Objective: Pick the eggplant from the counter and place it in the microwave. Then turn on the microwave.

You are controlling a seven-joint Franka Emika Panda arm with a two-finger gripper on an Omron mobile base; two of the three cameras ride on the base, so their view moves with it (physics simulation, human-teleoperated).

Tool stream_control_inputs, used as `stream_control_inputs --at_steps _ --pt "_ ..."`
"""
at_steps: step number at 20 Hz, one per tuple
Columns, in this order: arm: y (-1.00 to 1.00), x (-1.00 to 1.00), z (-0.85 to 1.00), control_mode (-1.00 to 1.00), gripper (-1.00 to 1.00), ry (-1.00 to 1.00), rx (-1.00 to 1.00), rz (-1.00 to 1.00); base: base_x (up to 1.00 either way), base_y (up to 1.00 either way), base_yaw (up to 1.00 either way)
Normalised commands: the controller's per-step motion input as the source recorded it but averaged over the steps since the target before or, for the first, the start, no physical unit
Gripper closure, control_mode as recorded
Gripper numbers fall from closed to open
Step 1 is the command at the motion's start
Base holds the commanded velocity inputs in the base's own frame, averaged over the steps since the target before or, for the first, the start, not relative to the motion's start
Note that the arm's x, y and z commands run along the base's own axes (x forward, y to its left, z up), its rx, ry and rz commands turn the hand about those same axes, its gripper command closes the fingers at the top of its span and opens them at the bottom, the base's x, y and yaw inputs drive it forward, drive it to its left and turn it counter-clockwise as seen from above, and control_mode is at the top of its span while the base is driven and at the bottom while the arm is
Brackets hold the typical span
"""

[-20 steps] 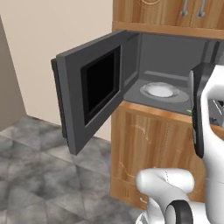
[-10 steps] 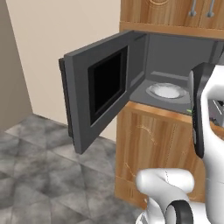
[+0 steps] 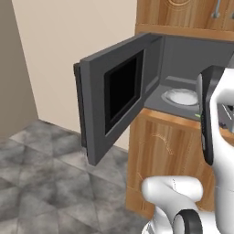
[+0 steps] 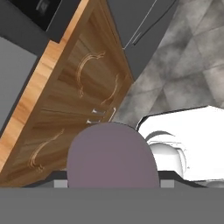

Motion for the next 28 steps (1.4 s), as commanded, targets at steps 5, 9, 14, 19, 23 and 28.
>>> stream_control_inputs --at_steps 5,9,14,19,23,28 --pt "0.0 0.0 0.0 1.0 1.0 0.0 0.0 0.0 0.47 0.04 0.0" --pt "0.0 0.0 0.0 1.0 1.0 0.0 0.0 0.0 0.57 0.0 0.0" --pt "0.0 0.0 0.0 1.0 1.0 0.0 0.0 0.0 0.46 0.0 0.0" --pt "0.0 0.0 0.0 1.0 1.0 0.0 0.0 0.0 0.12 0.0 0.0" --pt "0.0 0.0 0.0 1.0 1.0 0.0 0.0 0.0 0.0 0.0 0.0" --pt "0.0 0.0 0.0 1.0 1.0 0.0 0.0 0.0 0.01 -0.04 0.0"
